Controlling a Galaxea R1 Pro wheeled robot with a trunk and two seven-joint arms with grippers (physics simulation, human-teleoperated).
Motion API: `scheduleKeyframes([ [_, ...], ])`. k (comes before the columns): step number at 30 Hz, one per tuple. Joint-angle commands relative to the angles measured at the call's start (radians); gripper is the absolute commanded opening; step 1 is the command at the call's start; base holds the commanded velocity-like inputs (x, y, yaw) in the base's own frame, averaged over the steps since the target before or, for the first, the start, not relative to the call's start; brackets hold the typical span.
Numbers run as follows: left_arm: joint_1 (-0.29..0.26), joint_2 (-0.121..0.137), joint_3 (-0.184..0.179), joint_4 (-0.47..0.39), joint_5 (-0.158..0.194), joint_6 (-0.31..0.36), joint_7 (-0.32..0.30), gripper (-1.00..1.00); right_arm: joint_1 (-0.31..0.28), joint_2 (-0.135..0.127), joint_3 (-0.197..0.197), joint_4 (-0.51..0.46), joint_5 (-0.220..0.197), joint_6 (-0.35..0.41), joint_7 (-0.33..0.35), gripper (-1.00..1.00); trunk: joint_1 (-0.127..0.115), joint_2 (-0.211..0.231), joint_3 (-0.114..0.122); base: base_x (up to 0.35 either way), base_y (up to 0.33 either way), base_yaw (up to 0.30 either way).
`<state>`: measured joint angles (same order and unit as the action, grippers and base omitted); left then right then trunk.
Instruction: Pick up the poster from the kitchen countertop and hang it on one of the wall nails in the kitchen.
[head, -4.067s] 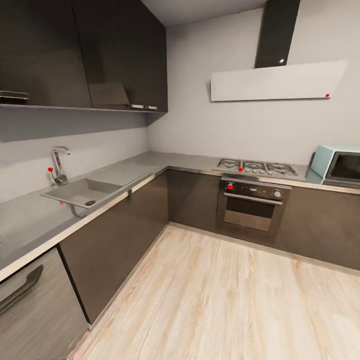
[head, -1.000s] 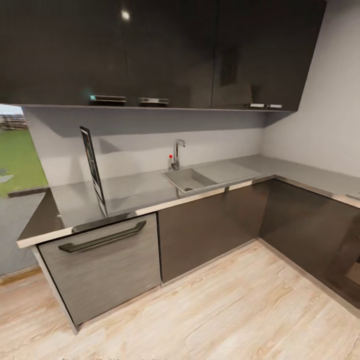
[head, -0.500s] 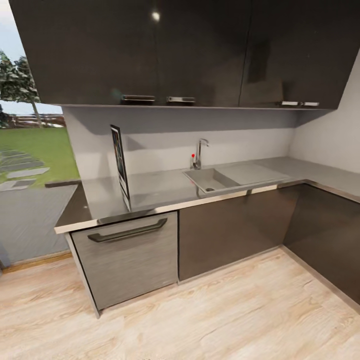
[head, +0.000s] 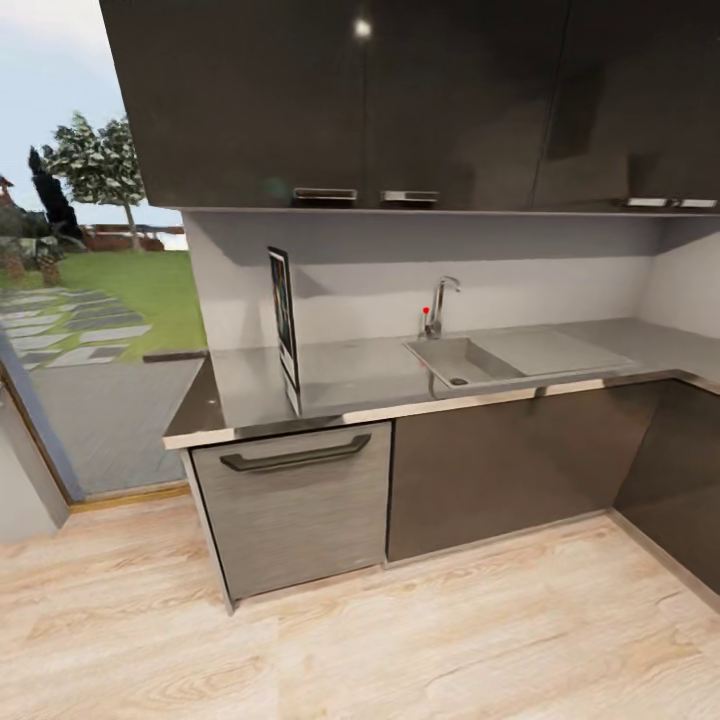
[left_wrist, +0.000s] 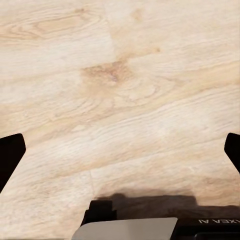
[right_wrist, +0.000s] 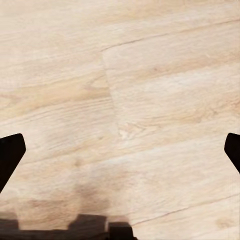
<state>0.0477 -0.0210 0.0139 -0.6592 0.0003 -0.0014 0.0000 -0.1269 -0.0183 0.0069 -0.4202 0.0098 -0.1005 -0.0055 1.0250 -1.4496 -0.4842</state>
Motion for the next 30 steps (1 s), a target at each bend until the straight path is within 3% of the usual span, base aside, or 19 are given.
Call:
scheduleKeyframes([
  [1,0.0,0.0,0.001,-0.001,0.0,0.0,0.0,1.0,0.0,-0.001,0.0,0.001,0.001,-0.003,0.0,1.0,0.0,0.0,-0.001,0.0,0.0,0.073],
  [13,0.001,-0.003,-0.006,-0.022,0.004,0.0,0.0,1.0,0.0,-0.01,-0.008,-0.002,-0.002,-0.006,0.0,1.0,0.0,0.0,-0.001,0.06,-0.047,0.011],
  [16,0.0,-0.006,-0.008,-0.216,0.003,0.004,-0.001,1.0,0.0,-0.011,-0.009,0.002,-0.002,-0.115,-0.002,1.0,0.0,0.0,-0.001,0.004,-0.003,0.0],
  [21,0.0,-0.015,-0.01,-0.472,0.004,0.03,-0.003,1.0,0.002,-0.012,-0.009,0.005,-0.003,-0.158,-0.001,1.0,0.0,0.0,-0.001,0.001,-0.001,0.0],
  [23,0.001,-0.052,-0.015,-0.643,0.003,0.128,-0.003,1.0,0.004,-0.014,-0.009,0.003,-0.004,-0.171,-0.001,1.0,0.0,0.0,-0.001,0.0,0.0,0.0],
  [26,0.001,-0.094,-0.019,-0.776,0.002,0.231,-0.001,1.0,0.005,-0.026,-0.01,0.001,-0.006,-0.219,-0.002,1.0,0.0,0.0,-0.001,0.0,0.0,0.0],
  [28,0.0,-0.133,-0.021,-0.842,0.002,0.285,0.007,1.0,0.008,-0.034,-0.011,-0.001,-0.007,-0.3,-0.002,1.0,0.0,0.0,-0.001,0.0,0.0,0.0],
  [29,-0.076,-0.154,-0.026,-0.879,0.002,0.337,0.066,1.0,0.036,-0.039,-0.011,-0.025,-0.01,-0.403,-0.003,1.0,0.0,0.0,-0.001,0.0,0.0,0.0],
  [30,-0.122,-0.154,-0.028,-0.882,0.002,0.368,0.086,1.0,0.051,-0.039,-0.011,-0.043,-0.01,-0.429,-0.004,1.0,0.0,0.0,-0.001,0.0,0.0,0.0],
])
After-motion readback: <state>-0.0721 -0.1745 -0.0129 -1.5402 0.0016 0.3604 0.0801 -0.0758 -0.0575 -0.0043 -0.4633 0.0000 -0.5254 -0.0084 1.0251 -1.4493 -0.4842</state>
